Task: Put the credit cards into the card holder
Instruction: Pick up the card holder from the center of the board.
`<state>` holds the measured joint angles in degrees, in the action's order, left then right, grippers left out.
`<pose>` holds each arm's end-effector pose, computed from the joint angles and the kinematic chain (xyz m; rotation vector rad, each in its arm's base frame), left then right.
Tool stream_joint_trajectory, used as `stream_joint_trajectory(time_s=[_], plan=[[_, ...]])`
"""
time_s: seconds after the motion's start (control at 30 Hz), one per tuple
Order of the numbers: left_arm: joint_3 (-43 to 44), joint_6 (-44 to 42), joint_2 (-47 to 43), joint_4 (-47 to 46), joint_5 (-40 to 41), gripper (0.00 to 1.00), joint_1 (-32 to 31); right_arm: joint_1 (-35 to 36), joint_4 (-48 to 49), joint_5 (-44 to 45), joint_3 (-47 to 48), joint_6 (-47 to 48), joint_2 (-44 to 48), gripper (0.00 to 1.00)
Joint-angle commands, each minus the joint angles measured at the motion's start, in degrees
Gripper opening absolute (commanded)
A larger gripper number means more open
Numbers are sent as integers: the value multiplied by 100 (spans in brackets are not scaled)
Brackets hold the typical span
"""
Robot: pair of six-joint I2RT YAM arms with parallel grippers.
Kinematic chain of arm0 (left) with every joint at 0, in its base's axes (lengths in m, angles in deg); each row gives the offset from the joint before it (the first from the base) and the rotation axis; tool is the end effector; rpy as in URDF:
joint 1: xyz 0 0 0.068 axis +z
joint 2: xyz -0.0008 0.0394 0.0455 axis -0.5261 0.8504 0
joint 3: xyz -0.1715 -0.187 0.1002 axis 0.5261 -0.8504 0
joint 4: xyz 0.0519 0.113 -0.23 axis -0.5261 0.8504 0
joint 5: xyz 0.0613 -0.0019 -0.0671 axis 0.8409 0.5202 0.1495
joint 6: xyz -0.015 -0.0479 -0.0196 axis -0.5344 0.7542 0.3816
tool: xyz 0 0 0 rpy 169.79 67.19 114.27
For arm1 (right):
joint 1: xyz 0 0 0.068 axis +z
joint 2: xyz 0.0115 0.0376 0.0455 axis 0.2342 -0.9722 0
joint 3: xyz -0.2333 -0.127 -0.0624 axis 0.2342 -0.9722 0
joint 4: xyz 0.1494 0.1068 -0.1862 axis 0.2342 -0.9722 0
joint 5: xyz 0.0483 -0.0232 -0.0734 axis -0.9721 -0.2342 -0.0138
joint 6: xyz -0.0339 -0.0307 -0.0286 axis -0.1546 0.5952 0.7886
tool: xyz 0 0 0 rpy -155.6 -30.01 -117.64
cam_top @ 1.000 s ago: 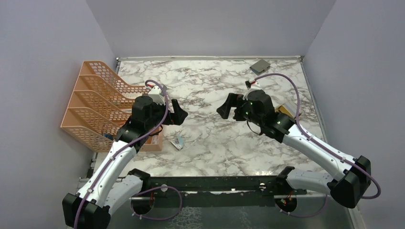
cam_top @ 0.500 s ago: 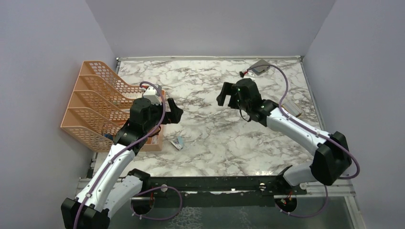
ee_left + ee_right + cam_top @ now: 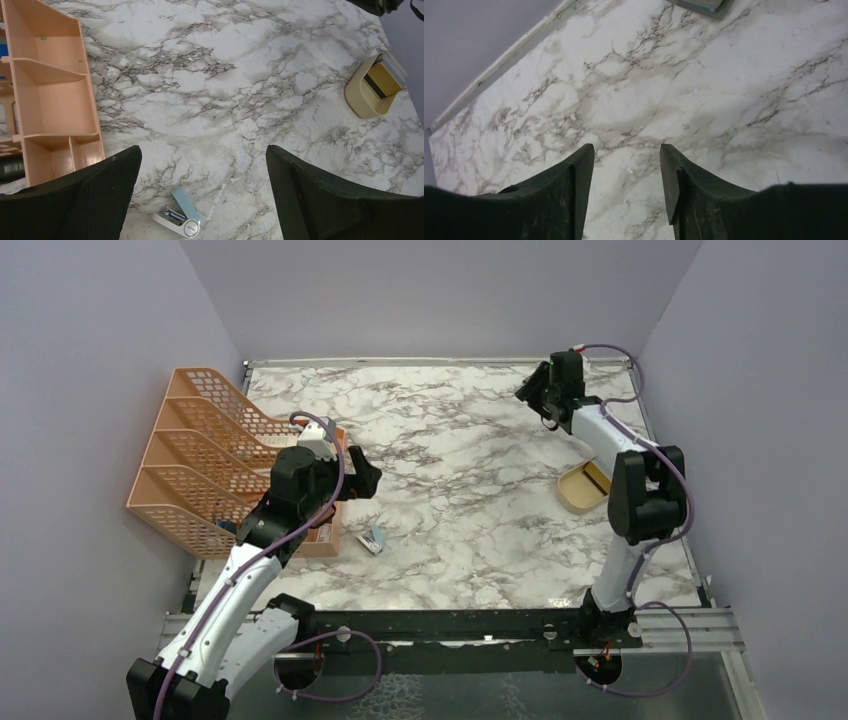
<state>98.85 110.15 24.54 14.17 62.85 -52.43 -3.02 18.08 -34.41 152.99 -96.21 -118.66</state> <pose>0.1777 -0.0700 0.3040 -0.0255 1.9892 -0.6012 0.4148 0.0748 0.2452 0.6138 2.1591 0.4215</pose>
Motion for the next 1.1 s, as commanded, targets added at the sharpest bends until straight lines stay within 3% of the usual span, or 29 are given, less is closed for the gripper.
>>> stream_joint_trajectory(time_s=[0.0,0.23,1.07], plan=[[2,-5,-126,25,81,98,35,-262,80,-231,901,-579,-884,51],[-14,-76,-217,21,120,98,40,-785,235,-473,1823,-1367,-2031,50],[19,-212,-84,66,19,98,31,-1363,1090,-957,2179,-2262,-3362,52]])
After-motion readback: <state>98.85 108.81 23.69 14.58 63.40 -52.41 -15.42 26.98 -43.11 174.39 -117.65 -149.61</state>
